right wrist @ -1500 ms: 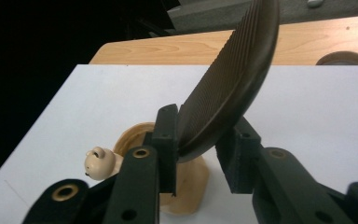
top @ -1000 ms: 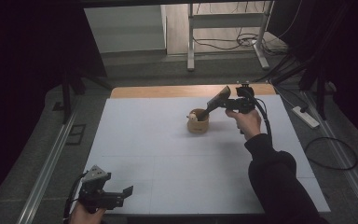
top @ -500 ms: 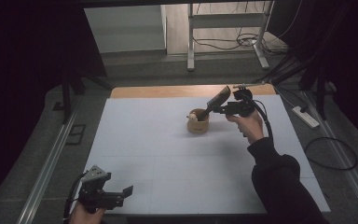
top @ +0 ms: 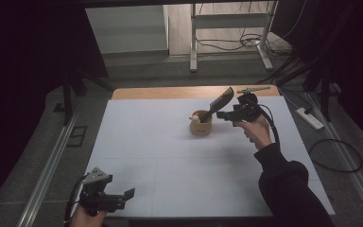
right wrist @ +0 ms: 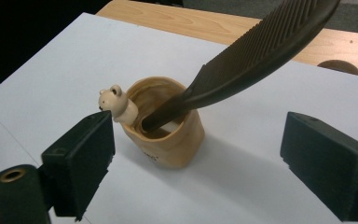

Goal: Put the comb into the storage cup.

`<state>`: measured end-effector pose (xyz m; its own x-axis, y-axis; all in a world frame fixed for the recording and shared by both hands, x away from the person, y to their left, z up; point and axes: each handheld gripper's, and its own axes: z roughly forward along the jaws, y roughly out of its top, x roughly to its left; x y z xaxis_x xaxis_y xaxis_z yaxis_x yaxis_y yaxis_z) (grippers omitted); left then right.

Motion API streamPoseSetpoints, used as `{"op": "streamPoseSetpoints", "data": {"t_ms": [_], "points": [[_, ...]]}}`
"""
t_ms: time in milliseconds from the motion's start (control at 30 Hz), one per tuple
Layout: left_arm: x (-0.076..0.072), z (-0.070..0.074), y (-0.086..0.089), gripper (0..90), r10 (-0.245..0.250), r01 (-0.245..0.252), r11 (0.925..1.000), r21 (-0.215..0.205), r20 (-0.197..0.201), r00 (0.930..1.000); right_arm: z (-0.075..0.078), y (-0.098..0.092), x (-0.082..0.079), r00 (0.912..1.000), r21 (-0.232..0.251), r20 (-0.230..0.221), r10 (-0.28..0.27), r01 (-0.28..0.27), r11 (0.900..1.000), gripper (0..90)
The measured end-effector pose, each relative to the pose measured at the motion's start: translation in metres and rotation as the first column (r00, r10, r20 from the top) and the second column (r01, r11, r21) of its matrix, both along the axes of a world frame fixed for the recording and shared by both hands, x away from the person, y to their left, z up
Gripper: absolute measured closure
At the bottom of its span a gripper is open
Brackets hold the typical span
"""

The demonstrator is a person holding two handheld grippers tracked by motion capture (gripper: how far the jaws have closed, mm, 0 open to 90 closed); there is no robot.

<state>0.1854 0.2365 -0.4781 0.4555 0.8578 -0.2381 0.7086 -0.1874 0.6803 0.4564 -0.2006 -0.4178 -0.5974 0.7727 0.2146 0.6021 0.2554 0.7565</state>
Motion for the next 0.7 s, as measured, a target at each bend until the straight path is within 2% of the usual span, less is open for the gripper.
{"op": "streamPoseSetpoints", "data": {"t_ms": [333,700], "points": [[0.000,0.000,0.000,0.4,0.002,-0.002,1.0000,-0.002,0.000,1.0000,0.002,0.001,-0.011,0.9982,-0.033,0.023,0.056,-0.055,0.998,4.3],[0.000,0.000,0.000,0.4,-0.001,0.001,1.0000,-0.002,0.004,1.0000,-0.002,0.002,-0.021,0.9958,-0.102,0.050,0.077,-0.071,0.992,0.6]]}}
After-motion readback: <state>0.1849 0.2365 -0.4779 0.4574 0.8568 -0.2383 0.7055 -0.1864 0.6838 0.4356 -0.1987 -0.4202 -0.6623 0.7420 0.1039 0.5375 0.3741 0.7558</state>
